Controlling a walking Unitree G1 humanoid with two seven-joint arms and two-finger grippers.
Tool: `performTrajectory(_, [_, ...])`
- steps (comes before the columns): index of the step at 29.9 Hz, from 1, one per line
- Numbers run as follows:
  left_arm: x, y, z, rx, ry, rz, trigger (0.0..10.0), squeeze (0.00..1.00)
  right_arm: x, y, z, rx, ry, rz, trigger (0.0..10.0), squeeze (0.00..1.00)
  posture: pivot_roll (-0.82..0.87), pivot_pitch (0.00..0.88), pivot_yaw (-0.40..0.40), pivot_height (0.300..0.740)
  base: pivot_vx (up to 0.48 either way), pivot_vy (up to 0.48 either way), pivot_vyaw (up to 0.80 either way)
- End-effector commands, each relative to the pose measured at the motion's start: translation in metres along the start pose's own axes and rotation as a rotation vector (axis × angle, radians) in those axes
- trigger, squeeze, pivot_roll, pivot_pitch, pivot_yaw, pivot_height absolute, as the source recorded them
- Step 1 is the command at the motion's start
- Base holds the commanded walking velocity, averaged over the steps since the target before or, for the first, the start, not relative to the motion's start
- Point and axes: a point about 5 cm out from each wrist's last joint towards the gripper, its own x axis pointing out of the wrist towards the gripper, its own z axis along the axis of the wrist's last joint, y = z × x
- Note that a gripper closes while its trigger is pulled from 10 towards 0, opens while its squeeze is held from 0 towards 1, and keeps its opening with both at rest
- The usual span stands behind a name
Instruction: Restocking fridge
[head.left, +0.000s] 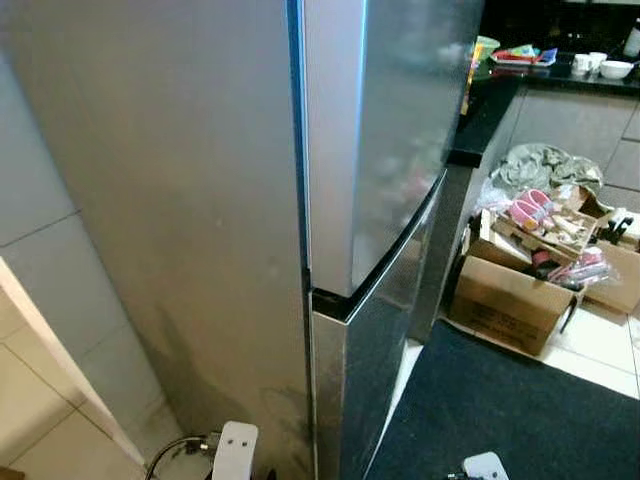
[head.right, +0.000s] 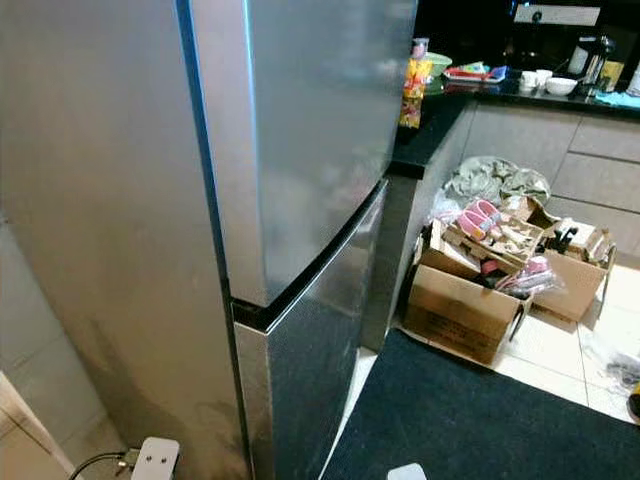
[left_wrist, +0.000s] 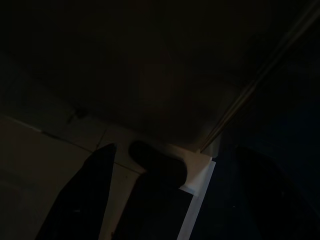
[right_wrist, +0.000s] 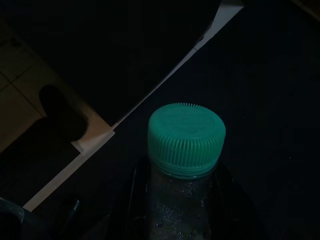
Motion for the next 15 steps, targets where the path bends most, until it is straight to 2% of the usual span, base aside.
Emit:
performTrajectory(1, [-0.0017,-0.0025,-0.0043,0.013,0.01,-0.011,10.0,0.0,-0.0016,-0.0013,-0.0051,-0.002,0.017,-0.002,10.0,0.0,-0.07,0.061,0.0,0.74,0.0,0.0,0.0])
performTrajectory(9, [-0.0012,-0.0041,-0.0036,0.011,0.008,-0.016,10.0,0.0,-0.0023,-0.0038,-0.0056,0.0,0.017,-0.008,10.0,0.0,-0.08,0.06,-0.003,0.74,0.0,0.0,0.0])
performTrajectory(15, [-0.0011,-0.0083,-0.0028,0.023,0.0,-0.04,10.0,0.0,-0.0024,-0.0048,-0.0052,-0.001,0.017,-0.009,10.0,0.0,-0.08,0.061,-0.004,0.74,0.0,-0.451,0.0])
